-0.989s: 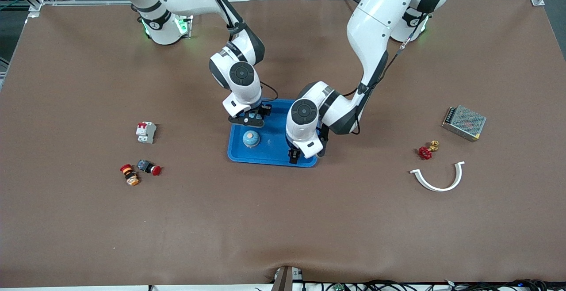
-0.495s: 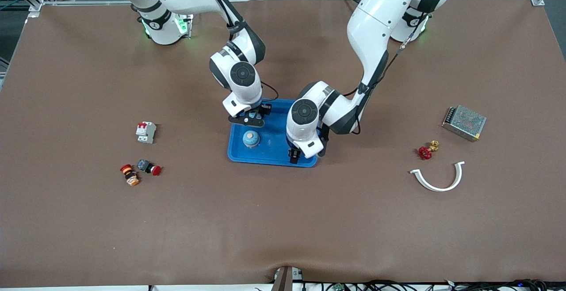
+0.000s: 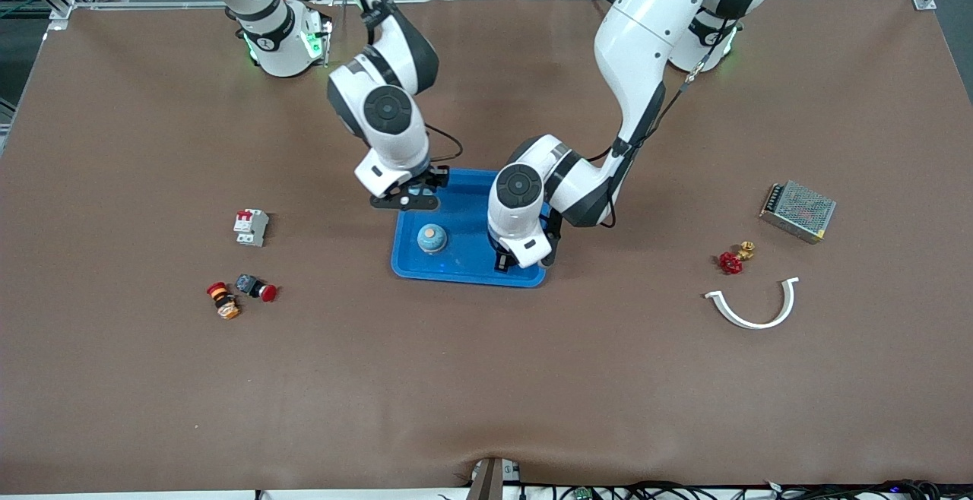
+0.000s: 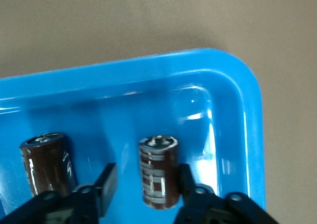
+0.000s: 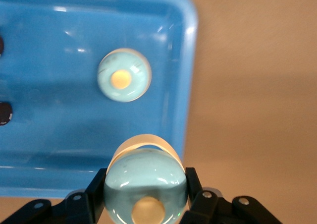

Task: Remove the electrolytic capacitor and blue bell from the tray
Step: 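Grip a brown capacitor with the left gripper while the right gripper grips a bell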

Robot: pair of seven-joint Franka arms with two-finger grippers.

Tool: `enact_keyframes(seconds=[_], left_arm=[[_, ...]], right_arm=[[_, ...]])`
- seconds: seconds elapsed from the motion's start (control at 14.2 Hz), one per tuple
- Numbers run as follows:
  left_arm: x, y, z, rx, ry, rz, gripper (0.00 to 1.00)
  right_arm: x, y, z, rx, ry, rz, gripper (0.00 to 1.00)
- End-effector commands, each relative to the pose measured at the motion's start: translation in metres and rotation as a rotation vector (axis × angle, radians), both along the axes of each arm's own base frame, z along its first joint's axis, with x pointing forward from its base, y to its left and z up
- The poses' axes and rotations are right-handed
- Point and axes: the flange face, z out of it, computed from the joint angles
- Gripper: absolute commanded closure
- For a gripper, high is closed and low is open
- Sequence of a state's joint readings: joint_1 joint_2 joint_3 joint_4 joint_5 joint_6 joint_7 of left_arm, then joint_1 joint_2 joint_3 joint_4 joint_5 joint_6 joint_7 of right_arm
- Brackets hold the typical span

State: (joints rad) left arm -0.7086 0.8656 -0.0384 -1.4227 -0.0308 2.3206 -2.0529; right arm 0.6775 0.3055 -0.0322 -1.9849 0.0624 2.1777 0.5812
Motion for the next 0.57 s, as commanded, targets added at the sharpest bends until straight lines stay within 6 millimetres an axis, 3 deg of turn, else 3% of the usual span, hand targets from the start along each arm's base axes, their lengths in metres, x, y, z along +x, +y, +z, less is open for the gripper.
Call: enact_keyframes(seconds=[0.0,0.21,0.49], left_arm=[[-0.003,0.002,0.009,0.034,-0.029,-0.01,1.0],[-0.003,0.001,0.012,0.044,-0.043,-0.031,1.0],[0.003,0.003,0.031,0.074,-0.014,-0.026,1.0]], right_arm=[[0.02,-0.058,0.045,0.023,0.006,0.113,0.53],[0.045,-0.124,0.065,0.047,0.024,0.214,0.53],[0.062,-0.213,0.06,0.082,0.043,0.335,0.53]])
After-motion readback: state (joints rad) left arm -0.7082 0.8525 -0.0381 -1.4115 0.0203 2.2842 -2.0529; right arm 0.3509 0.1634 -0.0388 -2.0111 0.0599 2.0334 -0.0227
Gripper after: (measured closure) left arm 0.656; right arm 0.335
